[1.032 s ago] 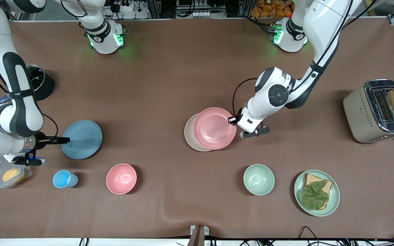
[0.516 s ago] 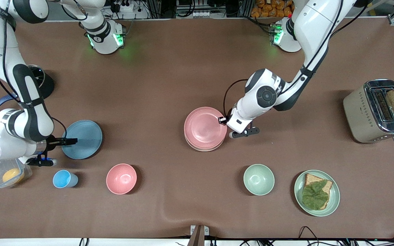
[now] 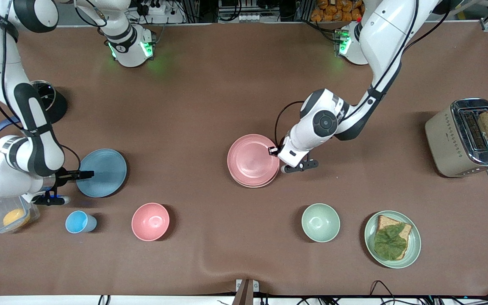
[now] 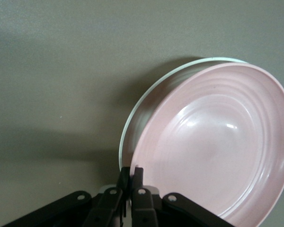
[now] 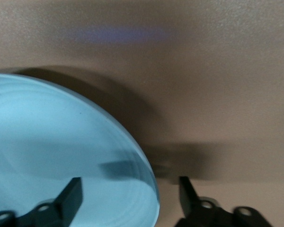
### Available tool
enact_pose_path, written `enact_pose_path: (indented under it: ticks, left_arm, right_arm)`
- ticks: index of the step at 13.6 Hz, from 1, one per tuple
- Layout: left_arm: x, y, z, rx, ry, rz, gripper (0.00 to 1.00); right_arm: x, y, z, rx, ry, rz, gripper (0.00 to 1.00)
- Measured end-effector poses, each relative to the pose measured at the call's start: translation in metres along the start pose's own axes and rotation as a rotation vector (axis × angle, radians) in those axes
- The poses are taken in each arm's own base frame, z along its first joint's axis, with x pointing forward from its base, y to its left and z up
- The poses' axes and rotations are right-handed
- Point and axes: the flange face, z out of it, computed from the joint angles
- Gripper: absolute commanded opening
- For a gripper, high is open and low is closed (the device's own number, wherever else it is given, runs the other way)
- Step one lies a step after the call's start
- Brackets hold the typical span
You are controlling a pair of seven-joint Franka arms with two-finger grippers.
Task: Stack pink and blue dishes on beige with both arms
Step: 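Lower the pink plate onto the beige plate and open the left gripper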
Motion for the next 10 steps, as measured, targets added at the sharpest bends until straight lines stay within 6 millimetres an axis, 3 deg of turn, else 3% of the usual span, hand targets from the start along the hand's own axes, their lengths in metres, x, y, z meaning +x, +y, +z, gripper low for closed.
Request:
enact_pose_path:
  ticks: [2,4,6,10]
  left_arm:
    - [0.001,-0.001,0.004,0.001,-0.005,-0.002,0.14]
    - [0.002,-0.001,0.006,0.002,-0.007,-0.003,0.38]
    - [0.002,-0.002,0.006,0.002,-0.008,-0.006,1.00]
    - [0.011,0.003,-0.006,-0.017,0.021,-0.010,1.00]
  right_arm:
    - [0.000,-0.001,0.000,0.002,0.000,-0.011,0.00]
    - [0.000,0.000,0.000,0.003,0.001,-0.026,0.00]
    - [0.000,0.001,0.000,0.003,0.001,-0.030,0.00]
    - [-0.001,0.000,-0.005,0.010,-0.001,-0.046,0.00]
